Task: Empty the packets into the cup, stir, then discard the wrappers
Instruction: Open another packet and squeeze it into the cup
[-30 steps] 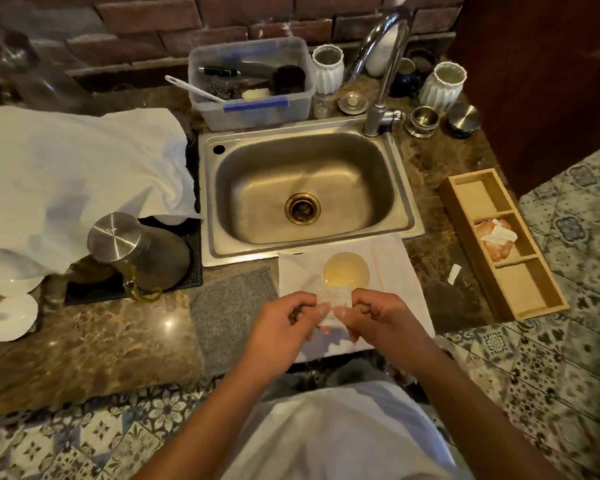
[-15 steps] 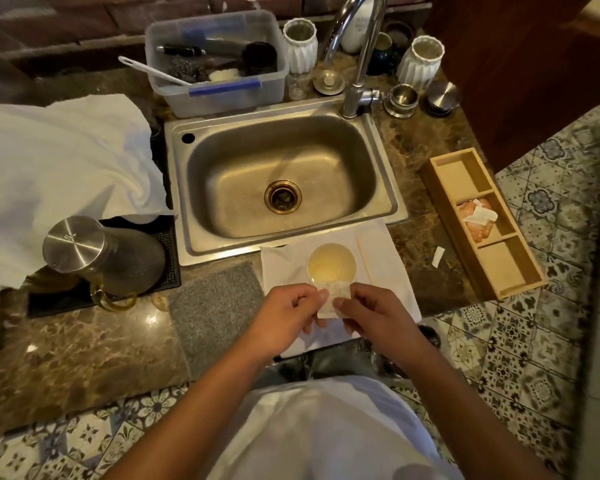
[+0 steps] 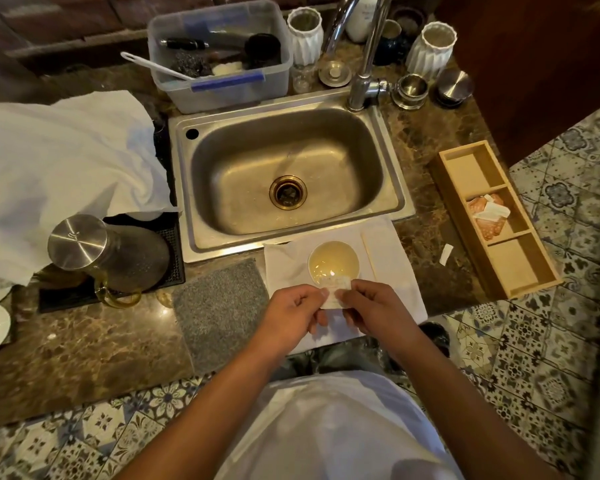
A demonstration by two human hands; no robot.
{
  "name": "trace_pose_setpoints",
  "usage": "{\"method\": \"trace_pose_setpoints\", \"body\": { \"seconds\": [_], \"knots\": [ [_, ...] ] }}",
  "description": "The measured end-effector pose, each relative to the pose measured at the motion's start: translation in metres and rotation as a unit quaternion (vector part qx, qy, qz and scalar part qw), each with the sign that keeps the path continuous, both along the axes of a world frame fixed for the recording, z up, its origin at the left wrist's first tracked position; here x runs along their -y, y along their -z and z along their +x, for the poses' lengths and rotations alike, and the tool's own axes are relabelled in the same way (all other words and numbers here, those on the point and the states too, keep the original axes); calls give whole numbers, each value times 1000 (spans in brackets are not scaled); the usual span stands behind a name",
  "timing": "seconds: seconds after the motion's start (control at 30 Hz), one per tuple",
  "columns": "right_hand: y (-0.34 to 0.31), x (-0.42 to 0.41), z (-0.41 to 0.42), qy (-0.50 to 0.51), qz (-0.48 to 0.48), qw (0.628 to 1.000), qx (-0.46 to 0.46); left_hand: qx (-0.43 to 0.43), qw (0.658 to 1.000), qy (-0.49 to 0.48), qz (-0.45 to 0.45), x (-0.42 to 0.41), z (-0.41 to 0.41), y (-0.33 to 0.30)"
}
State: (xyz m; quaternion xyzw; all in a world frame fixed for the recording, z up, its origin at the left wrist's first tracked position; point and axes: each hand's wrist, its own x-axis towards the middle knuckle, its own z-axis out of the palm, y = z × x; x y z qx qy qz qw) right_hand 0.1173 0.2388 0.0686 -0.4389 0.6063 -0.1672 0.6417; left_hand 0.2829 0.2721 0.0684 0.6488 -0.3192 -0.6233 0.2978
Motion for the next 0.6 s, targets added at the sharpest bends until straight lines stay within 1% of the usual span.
{"method": "trace_pose_setpoints", "body": {
  "seconds": [0.43,0.6],
  "knots": [
    [3,4,-1,6,24,1000,-8,-19,999,-14,28,8,-6,-3],
    [-1,5,-2,6,38,999,-4,-24,998,-18,56,8,-6,-1]
  ]
}}
